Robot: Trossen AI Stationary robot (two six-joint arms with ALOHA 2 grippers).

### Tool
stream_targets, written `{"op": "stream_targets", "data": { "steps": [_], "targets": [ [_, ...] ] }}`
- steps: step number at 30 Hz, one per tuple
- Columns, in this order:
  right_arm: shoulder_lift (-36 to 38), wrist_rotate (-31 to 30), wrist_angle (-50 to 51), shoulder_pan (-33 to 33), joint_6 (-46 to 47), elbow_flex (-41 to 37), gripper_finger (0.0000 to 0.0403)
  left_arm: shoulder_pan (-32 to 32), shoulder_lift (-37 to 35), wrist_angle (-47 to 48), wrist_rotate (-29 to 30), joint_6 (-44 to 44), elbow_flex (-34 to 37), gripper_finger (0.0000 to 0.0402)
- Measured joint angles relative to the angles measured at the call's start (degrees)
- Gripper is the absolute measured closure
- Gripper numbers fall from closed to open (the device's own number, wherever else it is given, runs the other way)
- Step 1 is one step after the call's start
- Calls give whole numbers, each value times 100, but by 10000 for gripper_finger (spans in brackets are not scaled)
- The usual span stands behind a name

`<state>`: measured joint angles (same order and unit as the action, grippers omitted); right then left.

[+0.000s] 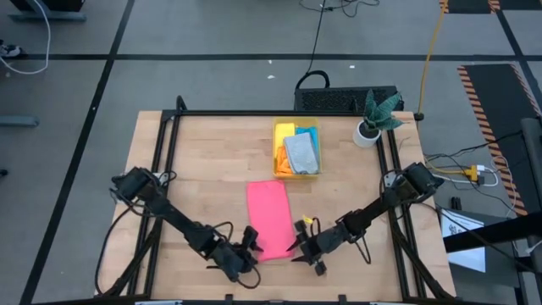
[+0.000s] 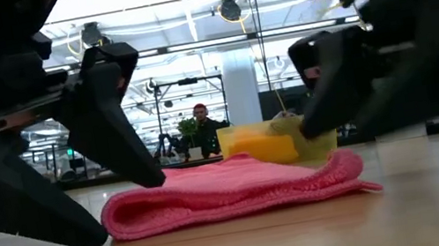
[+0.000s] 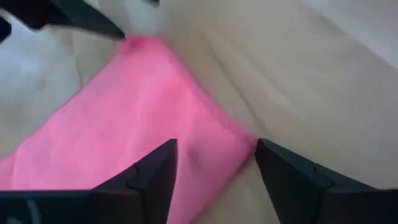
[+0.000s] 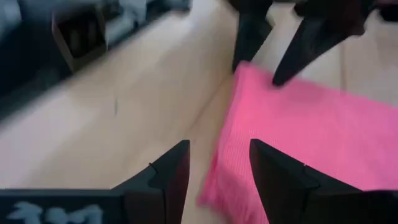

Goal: Fold microfiber towels
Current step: Fold the pink microfiber towel

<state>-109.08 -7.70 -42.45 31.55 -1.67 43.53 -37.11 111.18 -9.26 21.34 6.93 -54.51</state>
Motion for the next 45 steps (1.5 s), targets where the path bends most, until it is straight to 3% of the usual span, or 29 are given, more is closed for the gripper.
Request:
{"op": "stream_targets", "data": {
  "steps": [7,13,20,25,30,37,45],
  "targets": [
    [-2,-751,786,155,-501,-2,242,19,148,-27,-217,-125,-13,249],
    [0,-573,864,206,-1260,0,236,18,122,-175,-240,-4,2,309],
    [-15,-575,818,218,-1739,0,256,19,126,-188,-241,-60,8,351],
    [-92,-564,1052,182,-1791,177,282,21,126,-186,-229,-110,10,371],
    [-650,-545,1242,147,-1967,775,311,23,129,-185,-197,-151,11,386],
    [-570,-867,2059,143,-1448,1040,391,-85,74,-103,-120,-398,18,393],
    [-189,-916,2223,340,-872,1010,399,-233,-65,-282,-139,-388,20,387]
  ]
}}
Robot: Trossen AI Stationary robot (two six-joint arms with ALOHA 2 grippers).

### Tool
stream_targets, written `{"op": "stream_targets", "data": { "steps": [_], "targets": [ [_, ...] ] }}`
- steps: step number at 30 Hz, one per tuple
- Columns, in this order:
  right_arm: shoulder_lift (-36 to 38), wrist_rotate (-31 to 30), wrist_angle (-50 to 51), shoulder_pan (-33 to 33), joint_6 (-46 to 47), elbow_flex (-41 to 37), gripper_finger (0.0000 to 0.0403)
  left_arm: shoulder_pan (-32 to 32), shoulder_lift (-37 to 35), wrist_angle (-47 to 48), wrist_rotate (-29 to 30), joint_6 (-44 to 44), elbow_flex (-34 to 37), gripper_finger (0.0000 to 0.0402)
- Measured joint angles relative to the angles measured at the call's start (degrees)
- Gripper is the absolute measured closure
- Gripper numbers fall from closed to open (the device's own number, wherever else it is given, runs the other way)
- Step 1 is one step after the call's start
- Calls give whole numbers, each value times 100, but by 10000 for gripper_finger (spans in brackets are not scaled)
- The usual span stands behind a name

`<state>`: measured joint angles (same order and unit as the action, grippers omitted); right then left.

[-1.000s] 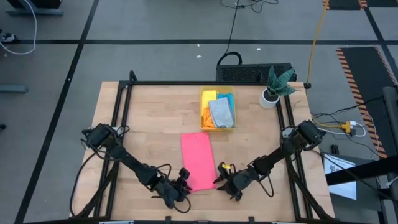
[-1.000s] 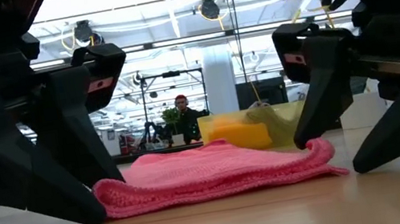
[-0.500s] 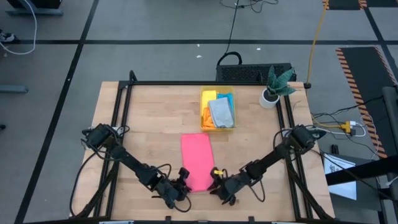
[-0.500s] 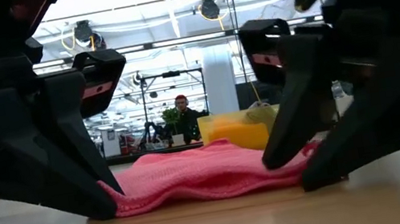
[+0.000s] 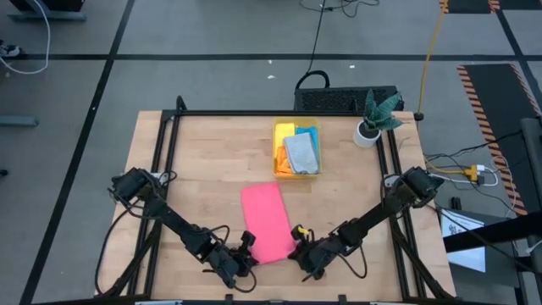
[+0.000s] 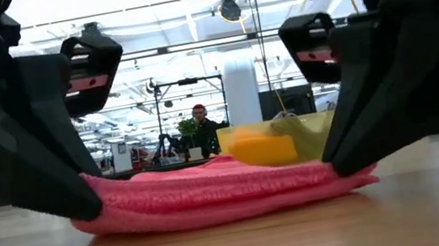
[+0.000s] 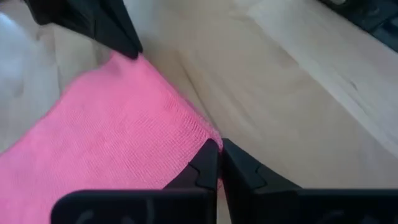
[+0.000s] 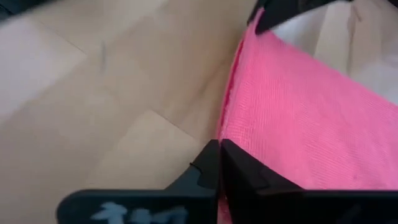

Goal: Fold microfiber towels
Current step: Fold the pink microfiber towel

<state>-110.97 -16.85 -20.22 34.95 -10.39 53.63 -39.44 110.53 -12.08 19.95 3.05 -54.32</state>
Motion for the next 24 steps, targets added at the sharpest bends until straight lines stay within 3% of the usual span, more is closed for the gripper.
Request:
{"op": "stream_targets", "data": {
  "steps": [9,15,20,24],
  "targets": [
    [34,241,-191,91,101,0,383,-19,1,-133,-35,91,-1,383],
    [40,364,-567,95,461,4,316,9,1,-90,-36,66,-1,396],
    [21,347,-276,49,486,4,246,9,-1,-92,81,48,-1,378],
    [12,-144,134,38,384,4,229,9,-1,-93,100,-2,-1,379]
  ]
}}
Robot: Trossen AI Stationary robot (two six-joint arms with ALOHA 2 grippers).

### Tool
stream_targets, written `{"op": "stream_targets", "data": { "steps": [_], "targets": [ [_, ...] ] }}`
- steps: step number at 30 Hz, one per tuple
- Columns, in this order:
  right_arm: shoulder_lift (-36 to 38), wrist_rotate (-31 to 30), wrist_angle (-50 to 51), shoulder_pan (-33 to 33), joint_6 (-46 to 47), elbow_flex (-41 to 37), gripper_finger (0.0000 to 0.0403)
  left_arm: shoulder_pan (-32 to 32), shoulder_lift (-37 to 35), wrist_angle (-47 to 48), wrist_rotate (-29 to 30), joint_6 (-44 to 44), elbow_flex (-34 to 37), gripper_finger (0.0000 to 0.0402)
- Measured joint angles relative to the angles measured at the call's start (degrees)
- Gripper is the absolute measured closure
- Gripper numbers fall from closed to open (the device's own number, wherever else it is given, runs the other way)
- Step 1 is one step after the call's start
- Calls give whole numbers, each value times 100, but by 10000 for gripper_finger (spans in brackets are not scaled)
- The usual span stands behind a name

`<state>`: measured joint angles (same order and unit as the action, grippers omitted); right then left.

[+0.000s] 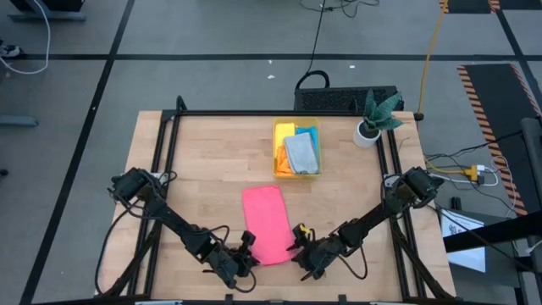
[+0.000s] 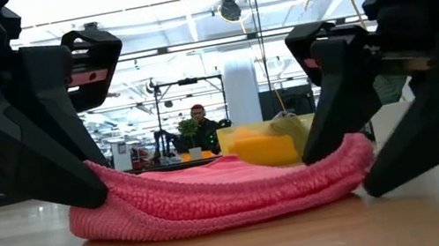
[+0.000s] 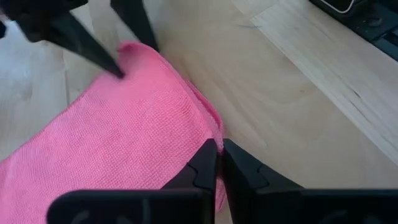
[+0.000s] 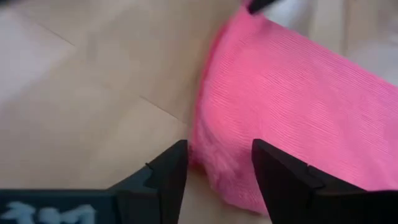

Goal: Fold microfiber towels
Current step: Fold the pink microfiber towel

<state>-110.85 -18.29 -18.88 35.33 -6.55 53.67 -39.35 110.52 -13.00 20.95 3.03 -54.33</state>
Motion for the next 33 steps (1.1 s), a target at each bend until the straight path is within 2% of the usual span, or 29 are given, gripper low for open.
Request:
{"op": "stream_targets", "data": {
  "steps": [5,11,13,18,21,26,29,33],
  "targets": [
    [-59,-105,65,-30,-213,9,277,0,0,-1,11,-13,0,396],
    [-166,-111,-29,-27,-555,15,378,-9,-2,-30,134,-80,-4,378],
    [-109,-118,-31,30,-508,13,395,-46,-2,-38,167,-146,-7,379],
    [131,-113,-232,177,97,-4,387,-245,-2,-210,165,-347,-9,396],
    [173,-39,-547,251,246,6,395,-362,-2,-620,162,-467,-9,388],
    [236,660,-1132,267,481,15,397,-586,-11,-1374,230,-213,-11,376],
    [371,794,-1106,279,740,57,395,-715,-11,-1606,506,-98,-52,382],
    [689,694,-1066,278,923,72,396,-843,-212,-1278,1097,-98,-156,396]
  ]
}}
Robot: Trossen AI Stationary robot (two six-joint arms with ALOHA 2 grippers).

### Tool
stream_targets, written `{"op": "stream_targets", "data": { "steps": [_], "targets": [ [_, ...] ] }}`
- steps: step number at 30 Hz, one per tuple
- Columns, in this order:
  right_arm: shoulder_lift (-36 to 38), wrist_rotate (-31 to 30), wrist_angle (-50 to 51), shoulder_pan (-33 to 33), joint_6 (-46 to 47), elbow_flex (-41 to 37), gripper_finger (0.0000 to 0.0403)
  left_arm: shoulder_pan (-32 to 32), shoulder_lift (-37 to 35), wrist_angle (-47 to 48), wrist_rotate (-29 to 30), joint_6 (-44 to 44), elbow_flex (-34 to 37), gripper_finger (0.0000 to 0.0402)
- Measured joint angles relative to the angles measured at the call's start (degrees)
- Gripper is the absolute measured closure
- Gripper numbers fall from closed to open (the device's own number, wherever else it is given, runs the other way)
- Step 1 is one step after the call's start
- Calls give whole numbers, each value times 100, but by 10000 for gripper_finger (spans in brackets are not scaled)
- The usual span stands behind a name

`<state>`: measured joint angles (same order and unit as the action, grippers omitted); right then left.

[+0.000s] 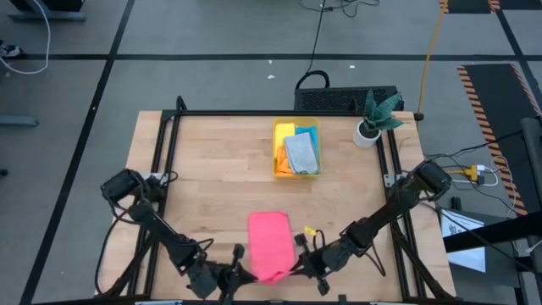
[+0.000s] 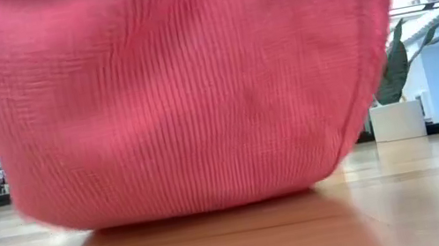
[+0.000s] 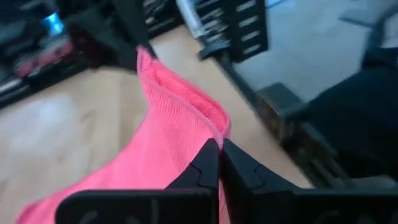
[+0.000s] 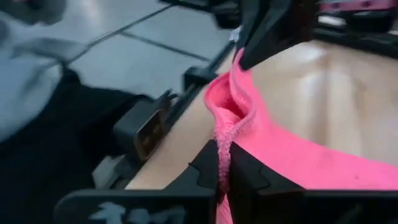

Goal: Fold microfiber towels
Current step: Fold the pink microfiber towel

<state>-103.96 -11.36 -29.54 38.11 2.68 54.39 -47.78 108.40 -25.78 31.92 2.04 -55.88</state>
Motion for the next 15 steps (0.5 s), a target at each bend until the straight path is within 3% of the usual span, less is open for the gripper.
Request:
{"op": "stream_targets", "data": {
  "steps": [7,15],
  "targets": [
    [256,-983,574,-289,433,2,400,81,-472,1478,1409,-1163,14,381],
    [230,-1317,1403,-1090,967,2,400,668,-496,3108,1664,-2690,16,389]
  ]
}}
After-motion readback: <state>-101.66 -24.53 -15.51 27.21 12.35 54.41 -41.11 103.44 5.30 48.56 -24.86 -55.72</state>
